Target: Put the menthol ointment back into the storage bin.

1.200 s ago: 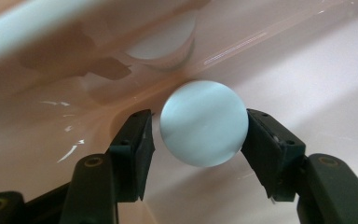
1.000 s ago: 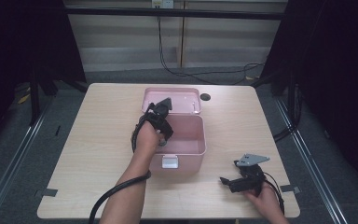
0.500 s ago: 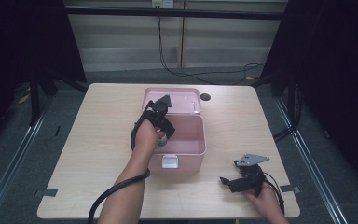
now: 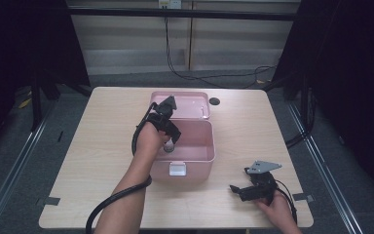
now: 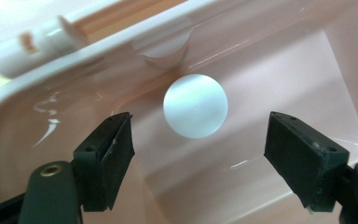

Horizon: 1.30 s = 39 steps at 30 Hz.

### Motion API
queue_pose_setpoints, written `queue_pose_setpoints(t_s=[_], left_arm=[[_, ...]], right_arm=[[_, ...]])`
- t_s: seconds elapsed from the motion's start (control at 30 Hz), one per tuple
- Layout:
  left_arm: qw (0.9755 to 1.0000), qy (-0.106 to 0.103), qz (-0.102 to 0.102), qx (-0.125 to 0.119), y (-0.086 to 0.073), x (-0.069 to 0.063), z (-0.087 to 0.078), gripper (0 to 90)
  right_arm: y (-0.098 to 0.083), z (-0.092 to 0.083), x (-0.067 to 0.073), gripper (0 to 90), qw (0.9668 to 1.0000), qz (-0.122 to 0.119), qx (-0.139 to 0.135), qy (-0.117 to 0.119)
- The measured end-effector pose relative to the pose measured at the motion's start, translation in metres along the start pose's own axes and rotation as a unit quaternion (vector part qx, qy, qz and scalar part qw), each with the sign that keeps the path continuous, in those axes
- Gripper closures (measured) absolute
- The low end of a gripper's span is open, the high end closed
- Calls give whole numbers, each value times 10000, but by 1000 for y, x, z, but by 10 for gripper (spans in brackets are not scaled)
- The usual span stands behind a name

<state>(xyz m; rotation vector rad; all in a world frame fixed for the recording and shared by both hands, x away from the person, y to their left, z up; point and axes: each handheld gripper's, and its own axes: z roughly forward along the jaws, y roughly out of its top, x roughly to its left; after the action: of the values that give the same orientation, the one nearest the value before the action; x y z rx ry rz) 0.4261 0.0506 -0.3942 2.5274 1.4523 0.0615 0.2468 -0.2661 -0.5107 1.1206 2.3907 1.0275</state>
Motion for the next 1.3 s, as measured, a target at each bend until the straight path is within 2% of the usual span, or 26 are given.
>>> queue_pose_setpoints(t_s=[0.07, 0.13, 0.17, 0.37, 0.67, 0.83, 0.9, 1.3], left_arm=[[10000, -28, -4, -23, -1, 0, -3, 234], [9999, -49, 94, -34, -1, 0, -6, 234], [10000, -68, 37, -43, -1, -1, -7, 234], [9996, -190, 224, 4, -3, -3, -18, 235], [9990, -276, 345, -61, -10, -2, -34, 235], [9984, -286, 477, -70, -14, -2, -43, 237], [9981, -363, 484, -102, -15, -2, -47, 238], [9970, -405, 588, -292, -24, 5, -70, 239]], right_arm=[[0, 0, 0, 102, 10000, -3, 0, 0], [0, 0, 0, 102, 10000, 3, 1, 2], [0, 0, 0, 102, 10000, 0, 1, -1], [0, 0, 0, 102, 10000, 1, 0, 1], [0, 0, 0, 102, 10000, -4, -2, -1], [0, 0, 0, 102, 10000, 0, 1, 1], [0, 0, 0, 102, 10000, 0, 4, -5], [0, 0, 0, 102, 10000, 0, 1, 1]])
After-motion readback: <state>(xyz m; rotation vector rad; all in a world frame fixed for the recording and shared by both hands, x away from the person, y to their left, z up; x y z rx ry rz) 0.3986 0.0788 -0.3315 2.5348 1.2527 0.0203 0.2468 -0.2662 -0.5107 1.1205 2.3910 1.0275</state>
